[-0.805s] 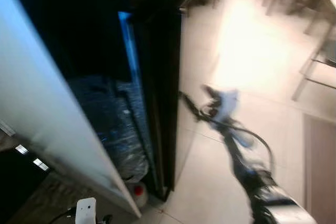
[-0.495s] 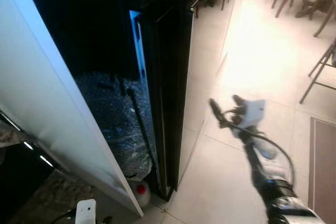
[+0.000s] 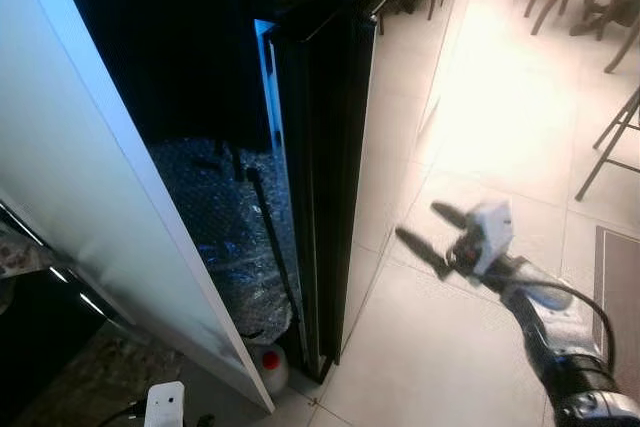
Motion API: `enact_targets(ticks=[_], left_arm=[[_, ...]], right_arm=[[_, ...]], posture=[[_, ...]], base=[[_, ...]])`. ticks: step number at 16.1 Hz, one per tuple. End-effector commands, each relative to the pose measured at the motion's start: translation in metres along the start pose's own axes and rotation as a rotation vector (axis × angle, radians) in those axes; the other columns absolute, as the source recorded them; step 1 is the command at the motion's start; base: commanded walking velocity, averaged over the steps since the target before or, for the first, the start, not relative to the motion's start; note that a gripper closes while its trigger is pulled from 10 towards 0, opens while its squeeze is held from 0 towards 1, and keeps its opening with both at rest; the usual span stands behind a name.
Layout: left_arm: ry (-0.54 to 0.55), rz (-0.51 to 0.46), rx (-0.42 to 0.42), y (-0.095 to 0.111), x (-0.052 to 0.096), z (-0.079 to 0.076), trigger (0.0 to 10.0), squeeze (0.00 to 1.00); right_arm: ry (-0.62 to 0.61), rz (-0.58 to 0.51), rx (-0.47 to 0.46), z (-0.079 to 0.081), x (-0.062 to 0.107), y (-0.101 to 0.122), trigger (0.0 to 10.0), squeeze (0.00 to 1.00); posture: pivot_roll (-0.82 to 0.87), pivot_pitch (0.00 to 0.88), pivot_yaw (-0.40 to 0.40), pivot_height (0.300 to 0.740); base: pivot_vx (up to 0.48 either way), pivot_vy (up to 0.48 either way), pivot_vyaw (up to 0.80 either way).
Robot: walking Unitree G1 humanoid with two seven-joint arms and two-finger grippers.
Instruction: Restocking fridge
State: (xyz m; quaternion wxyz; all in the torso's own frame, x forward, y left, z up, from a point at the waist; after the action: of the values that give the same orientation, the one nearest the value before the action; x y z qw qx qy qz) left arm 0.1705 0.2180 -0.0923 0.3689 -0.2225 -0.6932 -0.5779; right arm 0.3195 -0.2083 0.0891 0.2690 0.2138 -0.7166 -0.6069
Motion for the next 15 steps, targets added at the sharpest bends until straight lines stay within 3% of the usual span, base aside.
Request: enact_targets(ticks=[1, 5, 9, 15], left_arm=[[0.006, 0.018, -0.019, -0.006, 0.002, 0.002, 10.0, 0.0], [0.004, 0.018, -0.027, -0.006, 0.002, 0.002, 10.0, 0.0], [-0.001, 0.011, -0.04, -0.003, 0.001, 0.002, 10.0, 0.0], [0.003, 0.008, -0.042, -0.003, 0.001, 0.003, 10.0, 0.0]], right_arm=[[0.058, 0.042, 0.008, 0.003, 0.006, -0.005, 10.0, 0.0], [0.082, 0.049, 0.041, 0.0, 0.008, 0.0, 10.0, 0.0], [0.208, -0.034, 0.048, 0.023, -0.026, 0.02, 10.0, 0.0], [0.249, -0.043, 0.083, 0.034, -0.047, 0.027, 10.0, 0.0]], posture=[[-0.08, 0.028, 0.039, 0.74], [-0.08, 0.027, 0.044, 0.74], [-0.07, 0.022, 0.05, 0.74], [-0.07, 0.012, 0.05, 0.74]], base=[[0.0, 0.0, 0.0], [0.0, 0.0, 0.0], [0.0, 0.0, 0.0], [0.0, 0.0, 0.0]])
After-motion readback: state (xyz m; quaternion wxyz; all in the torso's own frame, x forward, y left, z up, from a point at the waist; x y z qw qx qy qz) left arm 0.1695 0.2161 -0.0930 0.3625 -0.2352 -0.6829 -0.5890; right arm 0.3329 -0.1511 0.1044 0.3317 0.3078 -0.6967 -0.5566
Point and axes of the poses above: a point about 5 cm out from each wrist's last joint towards the gripper, its own x axis pointing back from the gripper into the wrist, its own y axis along the axis of the wrist's last joint, z = x × y, the point moved 1 cm from there along -x, pointing out of the wrist towards the gripper, and after that the axes turned 6 degrees about x, right-handed, at the moved point
